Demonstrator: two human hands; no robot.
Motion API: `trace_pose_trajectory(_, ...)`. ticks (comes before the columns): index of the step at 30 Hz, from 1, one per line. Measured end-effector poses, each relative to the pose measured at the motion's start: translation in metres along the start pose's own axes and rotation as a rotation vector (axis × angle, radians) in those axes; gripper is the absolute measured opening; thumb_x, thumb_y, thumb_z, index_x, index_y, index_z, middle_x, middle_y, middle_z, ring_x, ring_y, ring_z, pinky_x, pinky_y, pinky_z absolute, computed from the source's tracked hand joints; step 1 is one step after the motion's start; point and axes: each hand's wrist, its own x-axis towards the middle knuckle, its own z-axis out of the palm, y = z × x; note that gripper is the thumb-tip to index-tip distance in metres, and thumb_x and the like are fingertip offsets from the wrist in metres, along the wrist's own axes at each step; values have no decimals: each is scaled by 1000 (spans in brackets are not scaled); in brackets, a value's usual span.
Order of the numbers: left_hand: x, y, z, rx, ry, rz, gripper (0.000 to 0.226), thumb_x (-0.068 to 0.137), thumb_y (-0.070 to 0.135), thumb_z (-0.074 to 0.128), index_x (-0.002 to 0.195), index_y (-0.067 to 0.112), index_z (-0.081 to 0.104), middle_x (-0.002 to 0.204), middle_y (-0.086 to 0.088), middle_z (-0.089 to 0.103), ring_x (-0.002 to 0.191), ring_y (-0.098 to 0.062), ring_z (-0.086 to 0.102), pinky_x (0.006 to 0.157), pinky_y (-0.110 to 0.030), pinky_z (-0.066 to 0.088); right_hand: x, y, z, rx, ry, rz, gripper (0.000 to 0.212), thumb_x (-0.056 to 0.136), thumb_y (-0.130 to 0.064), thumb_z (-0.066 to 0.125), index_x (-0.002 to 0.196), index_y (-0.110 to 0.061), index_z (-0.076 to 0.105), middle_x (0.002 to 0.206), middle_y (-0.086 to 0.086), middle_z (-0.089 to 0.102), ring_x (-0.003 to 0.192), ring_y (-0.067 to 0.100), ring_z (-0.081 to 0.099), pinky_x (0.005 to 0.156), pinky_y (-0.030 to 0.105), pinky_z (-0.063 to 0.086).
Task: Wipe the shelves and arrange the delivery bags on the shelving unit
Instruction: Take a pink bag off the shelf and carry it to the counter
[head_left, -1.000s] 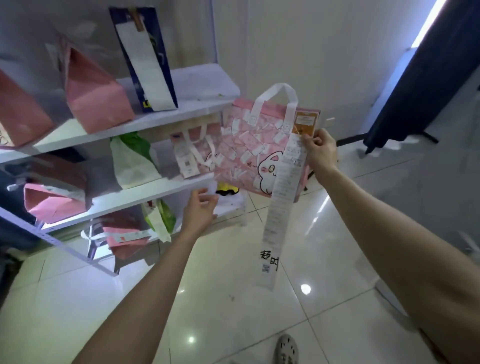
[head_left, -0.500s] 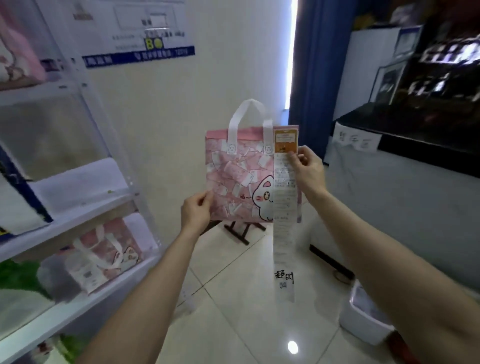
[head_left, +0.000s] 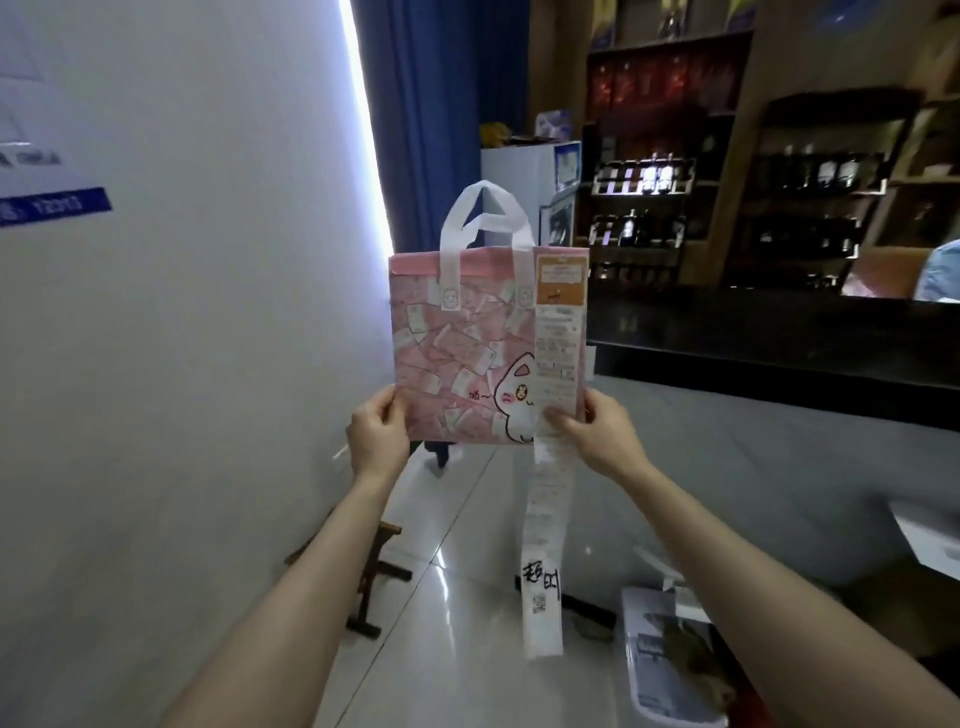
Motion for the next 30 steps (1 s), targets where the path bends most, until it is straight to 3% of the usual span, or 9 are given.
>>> trace_pose_trajectory(4, 86, -1, 53, -63, -225, 105, 23, 107, 33, 65, 101, 54, 72, 108, 10, 80, 106, -20, 76, 98, -51, 63, 62, 7, -7, -68, 186, 74, 28, 98, -26, 70, 126, -23, 75, 117, -8, 77, 105, 12, 73, 94, 36, 61)
trace_pose_trajectory(6, 122, 4, 76, -68, -335, 153, 34, 102, 23, 72, 101, 56, 69, 107, 11, 80, 106, -18, 77, 99, -50, 63, 91, 6, -13, -90, 287, 82, 26, 100, -27, 66, 123, -21, 75, 113, -6, 77, 101, 13, 72, 88, 31, 60)
trace_pose_trajectory(9, 165, 10, 110, -83, -448, 191, 39, 94, 16, 79, 117, 46, 69, 113, 17, 79, 108, -6, 75, 102, -41, 62, 127, 8, -24, -96, 410, 93, 19, 102, -29, 63, 112, -19, 76, 98, -7, 75, 89, 12, 71, 77, 31, 57)
trace_pose_trajectory(12, 197, 12, 141, -107, -463, 225, 33, 95, 16, 79, 122, 33, 69, 113, 17, 79, 107, -3, 75, 101, -37, 62, 161, 11, -32, -82, 458, 98, 16, 105, -30, 60, 109, -23, 73, 95, -13, 73, 88, 5, 69, 69, 22, 52)
trace_pose_trajectory(16, 243, 8, 186, -150, -461, 248, 30, 96, 15, 78, 120, 29, 68, 114, 14, 79, 109, -4, 75, 101, -38, 62, 213, 22, -39, -49, 496, 78, 18, 107, -31, 56, 115, -26, 71, 105, -14, 74, 94, 4, 70, 78, 25, 57)
trace_pose_trajectory(21, 288, -10, 238, -95, -398, 220, 27, 99, 11, 71, 120, 25, 63, 114, 13, 77, 106, -4, 73, 100, -38, 62, 277, 47, -35, -42, 488, 76, 22, 109, -26, 51, 123, -27, 69, 114, -13, 72, 98, -2, 66, 77, 14, 50)
trace_pose_trajectory(27, 324, -34, 291, -35, -426, 199, 43, 99, 6, 67, 135, 27, 57, 123, 10, 75, 116, -11, 71, 108, -39, 58, 321, 88, -34, -46, 486, 113, 22, 109, -25, 52, 127, -29, 65, 120, -10, 71, 104, 2, 66, 89, 27, 57)
trace_pose_trajectory(30, 331, -56, 311, 7, -496, 155, 56, 96, 15, 77, 143, 31, 50, 130, 7, 73, 119, -15, 70, 107, -42, 58, 323, 115, -34, -70, 390, 165, 41, 99, -26, 69, 138, -31, 58, 128, -12, 69, 113, 5, 64, 96, 31, 56)
